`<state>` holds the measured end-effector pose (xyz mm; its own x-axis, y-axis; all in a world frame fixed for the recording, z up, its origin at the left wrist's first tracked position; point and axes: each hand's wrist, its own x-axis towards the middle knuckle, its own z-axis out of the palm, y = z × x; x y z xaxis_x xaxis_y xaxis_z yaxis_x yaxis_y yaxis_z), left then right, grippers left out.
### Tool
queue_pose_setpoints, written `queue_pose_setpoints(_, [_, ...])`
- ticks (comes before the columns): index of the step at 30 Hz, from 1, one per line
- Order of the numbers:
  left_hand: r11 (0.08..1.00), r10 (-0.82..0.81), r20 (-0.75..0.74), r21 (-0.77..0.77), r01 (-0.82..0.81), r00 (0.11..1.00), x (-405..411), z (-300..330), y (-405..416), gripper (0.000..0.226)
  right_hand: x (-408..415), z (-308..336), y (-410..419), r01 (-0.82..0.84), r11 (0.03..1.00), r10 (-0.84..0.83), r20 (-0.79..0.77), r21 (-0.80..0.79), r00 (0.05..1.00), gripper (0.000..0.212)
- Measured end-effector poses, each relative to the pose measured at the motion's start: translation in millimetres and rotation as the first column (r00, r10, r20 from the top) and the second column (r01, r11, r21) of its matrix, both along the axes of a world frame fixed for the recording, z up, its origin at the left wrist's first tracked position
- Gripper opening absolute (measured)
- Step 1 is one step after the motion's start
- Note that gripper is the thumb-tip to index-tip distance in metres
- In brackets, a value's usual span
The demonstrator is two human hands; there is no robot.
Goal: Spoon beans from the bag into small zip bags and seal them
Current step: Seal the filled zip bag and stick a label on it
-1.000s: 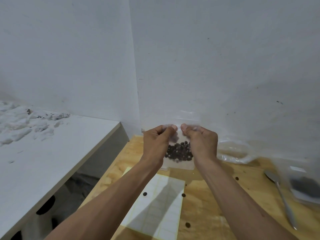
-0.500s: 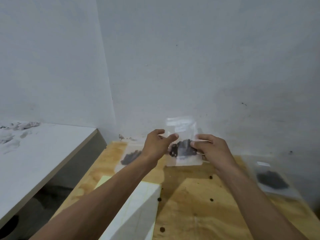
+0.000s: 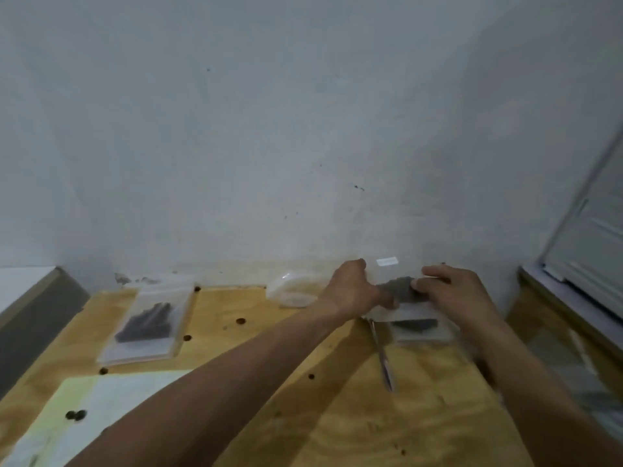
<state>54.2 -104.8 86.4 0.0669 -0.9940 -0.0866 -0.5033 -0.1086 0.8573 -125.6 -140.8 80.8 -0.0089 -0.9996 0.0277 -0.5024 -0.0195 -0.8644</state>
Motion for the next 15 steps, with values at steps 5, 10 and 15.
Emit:
queue_pose_setpoints(5, [0.991, -0.134, 0.252, 0.064, 0.122, 0.959, -36, -11, -20, 0.074, -25, -20, -9, 0.044, 0.998, -0.041, -0.076, 0.046, 0.996, 0.05])
queue_pose_setpoints(10, [0.98, -0.193, 0.529, 0.144, 0.137, 0.826, -49, -25, -24, 0.055, -29, -41, -8, 0.058, 0.995, -0.045, -0.152, 0.082, 0.987, 0.048])
queue_pose_setpoints(15, [0.971, -0.2, 0.449, 0.207, 0.116, 0.871, -45, -33, -27, 0.055, -32, -50, -7, 0.065, 0.993, -0.048, -0.178, 0.096, 0.983, 0.041])
